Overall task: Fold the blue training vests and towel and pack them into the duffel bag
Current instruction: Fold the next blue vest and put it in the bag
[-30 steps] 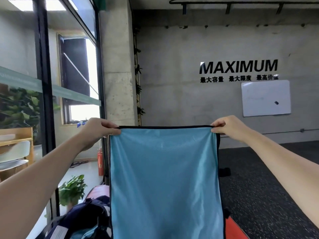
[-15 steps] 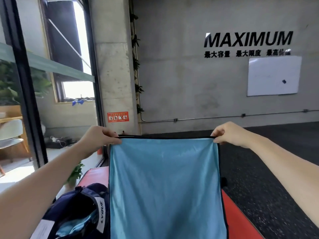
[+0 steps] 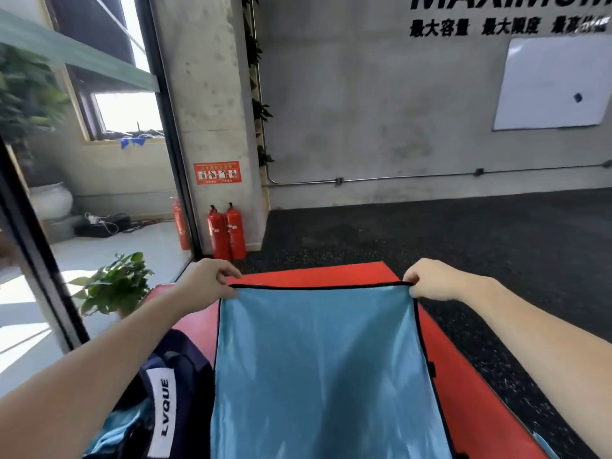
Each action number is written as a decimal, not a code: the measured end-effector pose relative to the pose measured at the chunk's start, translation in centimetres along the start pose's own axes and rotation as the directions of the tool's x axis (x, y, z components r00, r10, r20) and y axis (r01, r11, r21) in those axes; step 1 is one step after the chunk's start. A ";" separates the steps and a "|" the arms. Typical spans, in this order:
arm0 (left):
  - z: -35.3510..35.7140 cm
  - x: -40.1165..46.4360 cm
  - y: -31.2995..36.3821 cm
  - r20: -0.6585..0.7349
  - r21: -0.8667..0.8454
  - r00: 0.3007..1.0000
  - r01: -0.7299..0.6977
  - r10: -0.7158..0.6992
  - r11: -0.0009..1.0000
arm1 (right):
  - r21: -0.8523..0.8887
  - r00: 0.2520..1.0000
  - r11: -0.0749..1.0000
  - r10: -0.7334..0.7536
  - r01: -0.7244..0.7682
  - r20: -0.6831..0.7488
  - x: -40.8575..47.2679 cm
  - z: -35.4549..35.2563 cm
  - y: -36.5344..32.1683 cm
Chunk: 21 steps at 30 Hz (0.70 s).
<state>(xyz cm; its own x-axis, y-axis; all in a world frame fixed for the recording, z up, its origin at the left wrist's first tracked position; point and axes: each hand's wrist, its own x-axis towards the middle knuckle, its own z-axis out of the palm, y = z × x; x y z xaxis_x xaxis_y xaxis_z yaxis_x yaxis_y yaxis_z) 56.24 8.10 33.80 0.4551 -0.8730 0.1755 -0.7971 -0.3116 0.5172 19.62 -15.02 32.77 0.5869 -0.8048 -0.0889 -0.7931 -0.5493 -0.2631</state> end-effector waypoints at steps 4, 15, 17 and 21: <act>1.7 2.8 -0.5 0.087 0.014 0.992 0.091 -0.092 0.996 | 0.078 0.994 0.992 0.104 -0.103 -0.013 2.4 1.3 -0.1; -6.2 10.0 6.3 -0.252 -0.087 0.967 0.007 -0.029 0.996 | 0.139 0.900 0.990 0.039 0.024 -0.434 4.2 -9.9 -2.1; -9.4 9.9 8.3 -0.361 -0.090 0.932 -0.068 0.031 0.994 | 0.121 0.832 0.988 -0.013 0.096 -0.555 3.3 -12.9 -3.0; -14.1 7.3 11.7 -0.566 -0.109 0.813 -0.233 0.132 0.966 | 0.195 0.638 0.937 -0.037 0.290 -0.769 0.4 -17.2 -4.6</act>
<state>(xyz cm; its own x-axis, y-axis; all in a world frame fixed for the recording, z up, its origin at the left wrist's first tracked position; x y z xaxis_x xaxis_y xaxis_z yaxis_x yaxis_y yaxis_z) 55.89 3.36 52.96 0.4896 -0.5387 0.6856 -0.8330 -0.0565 0.5504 20.70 -16.66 50.48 0.2784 -0.6659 0.6921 -0.5413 -0.7040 -0.4597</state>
